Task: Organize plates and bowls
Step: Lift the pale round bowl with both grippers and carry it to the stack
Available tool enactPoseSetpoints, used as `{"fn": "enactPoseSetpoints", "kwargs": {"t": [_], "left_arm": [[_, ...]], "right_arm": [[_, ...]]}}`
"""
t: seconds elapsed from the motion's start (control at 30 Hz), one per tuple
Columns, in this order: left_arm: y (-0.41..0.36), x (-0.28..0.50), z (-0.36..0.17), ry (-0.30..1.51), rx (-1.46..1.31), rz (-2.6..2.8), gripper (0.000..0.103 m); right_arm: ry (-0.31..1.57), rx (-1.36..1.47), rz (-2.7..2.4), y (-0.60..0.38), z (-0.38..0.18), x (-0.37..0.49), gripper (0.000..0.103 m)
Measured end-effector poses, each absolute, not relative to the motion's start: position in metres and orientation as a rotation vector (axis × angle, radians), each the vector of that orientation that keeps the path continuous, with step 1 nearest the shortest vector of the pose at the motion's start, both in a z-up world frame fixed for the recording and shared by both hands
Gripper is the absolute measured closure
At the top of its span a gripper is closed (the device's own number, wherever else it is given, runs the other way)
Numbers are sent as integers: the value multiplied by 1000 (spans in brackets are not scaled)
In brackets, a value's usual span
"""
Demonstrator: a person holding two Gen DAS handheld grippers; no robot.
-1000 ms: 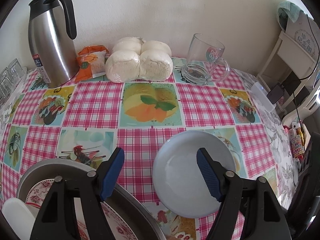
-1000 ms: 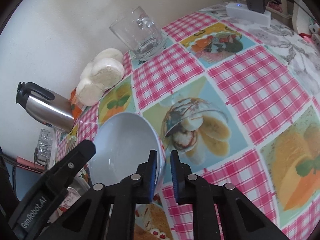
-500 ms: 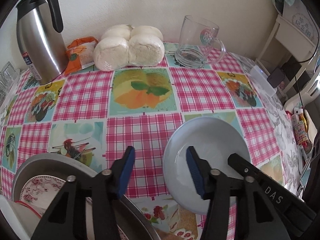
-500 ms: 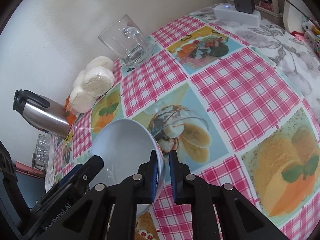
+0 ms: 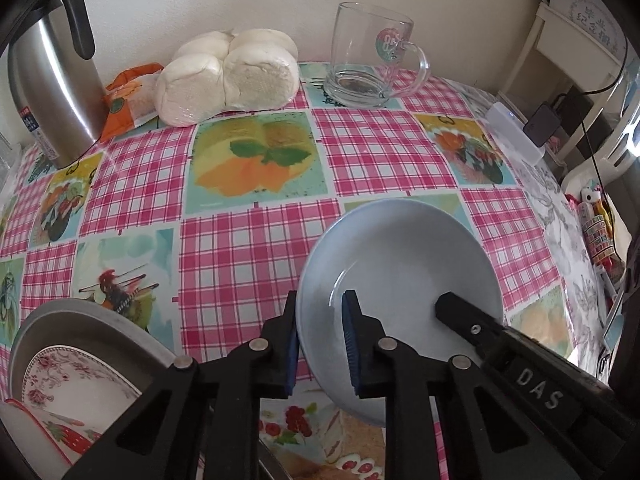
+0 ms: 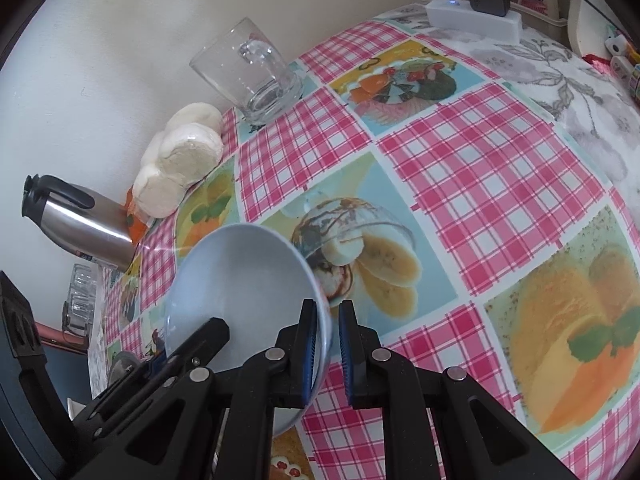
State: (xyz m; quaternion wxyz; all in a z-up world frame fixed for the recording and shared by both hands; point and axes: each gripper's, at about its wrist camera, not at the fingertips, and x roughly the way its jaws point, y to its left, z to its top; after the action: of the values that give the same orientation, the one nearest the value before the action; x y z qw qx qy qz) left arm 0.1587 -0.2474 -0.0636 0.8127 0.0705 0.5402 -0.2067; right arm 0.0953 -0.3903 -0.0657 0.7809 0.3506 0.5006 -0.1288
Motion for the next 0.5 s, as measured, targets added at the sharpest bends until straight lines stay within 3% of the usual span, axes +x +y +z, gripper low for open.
{"fn": "enactPoseSetpoints", "kwargs": {"t": [0.5], "left_arm": [[-243,161,-66,1147,143,-432,92]], "right_arm": [[1113,756,-281,-387,-68,97,90]]}}
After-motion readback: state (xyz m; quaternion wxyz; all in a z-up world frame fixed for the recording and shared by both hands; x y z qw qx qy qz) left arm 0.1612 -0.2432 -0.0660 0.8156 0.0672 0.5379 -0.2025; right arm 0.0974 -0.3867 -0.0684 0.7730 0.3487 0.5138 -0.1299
